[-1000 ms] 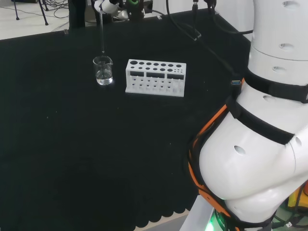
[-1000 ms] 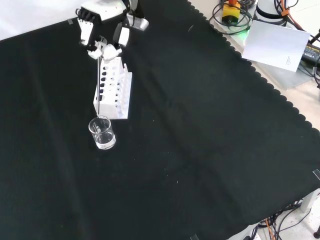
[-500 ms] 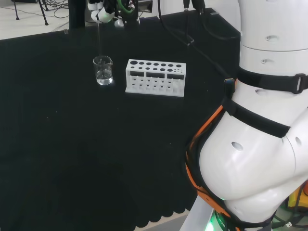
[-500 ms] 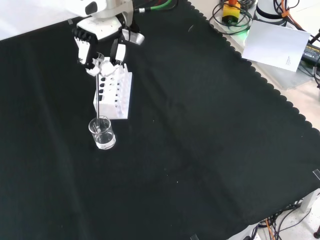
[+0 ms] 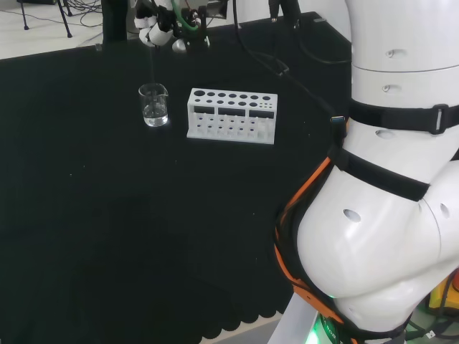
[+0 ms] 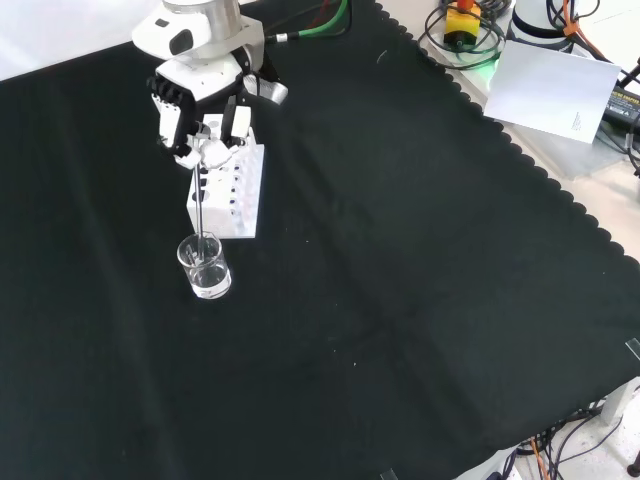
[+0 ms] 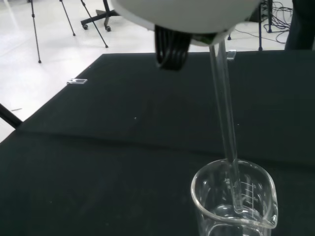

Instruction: Stir in the beaker to the left of the white test tube rack with the glass rod.

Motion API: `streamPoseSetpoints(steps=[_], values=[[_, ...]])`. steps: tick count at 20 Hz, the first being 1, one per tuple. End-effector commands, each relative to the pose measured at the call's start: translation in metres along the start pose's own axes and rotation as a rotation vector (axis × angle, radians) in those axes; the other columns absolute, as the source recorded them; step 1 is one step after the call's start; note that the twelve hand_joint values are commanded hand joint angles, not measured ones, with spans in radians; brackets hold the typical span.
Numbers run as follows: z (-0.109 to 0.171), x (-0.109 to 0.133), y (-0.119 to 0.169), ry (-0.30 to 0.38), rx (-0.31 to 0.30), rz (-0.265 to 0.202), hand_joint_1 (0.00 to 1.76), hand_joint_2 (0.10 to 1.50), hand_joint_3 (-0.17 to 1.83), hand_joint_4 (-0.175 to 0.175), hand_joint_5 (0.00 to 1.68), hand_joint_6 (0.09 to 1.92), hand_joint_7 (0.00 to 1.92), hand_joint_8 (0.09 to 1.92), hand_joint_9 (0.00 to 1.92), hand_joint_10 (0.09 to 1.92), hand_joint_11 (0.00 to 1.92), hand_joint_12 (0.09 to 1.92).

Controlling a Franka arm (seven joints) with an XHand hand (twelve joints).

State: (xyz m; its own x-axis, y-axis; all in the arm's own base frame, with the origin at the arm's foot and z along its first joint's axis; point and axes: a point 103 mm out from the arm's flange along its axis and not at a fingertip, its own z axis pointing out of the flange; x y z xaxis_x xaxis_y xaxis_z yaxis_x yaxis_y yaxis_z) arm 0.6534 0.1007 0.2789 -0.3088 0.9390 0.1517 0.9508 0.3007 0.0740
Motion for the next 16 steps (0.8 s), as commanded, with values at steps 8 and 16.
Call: streamPoseSetpoints(steps=[8,16], values=[[0.040,-0.016,0.009,0.013,0.075,-0.016,1.30,0.62,0.91,-0.175,1.05,0.92,1.17,1.26,1.73,0.76,1.74,0.63],[0.048,-0.006,0.009,0.019,0.091,-0.033,1.30,0.62,0.91,-0.175,1.05,0.92,1.17,1.26,1.73,0.77,1.74,0.63]])
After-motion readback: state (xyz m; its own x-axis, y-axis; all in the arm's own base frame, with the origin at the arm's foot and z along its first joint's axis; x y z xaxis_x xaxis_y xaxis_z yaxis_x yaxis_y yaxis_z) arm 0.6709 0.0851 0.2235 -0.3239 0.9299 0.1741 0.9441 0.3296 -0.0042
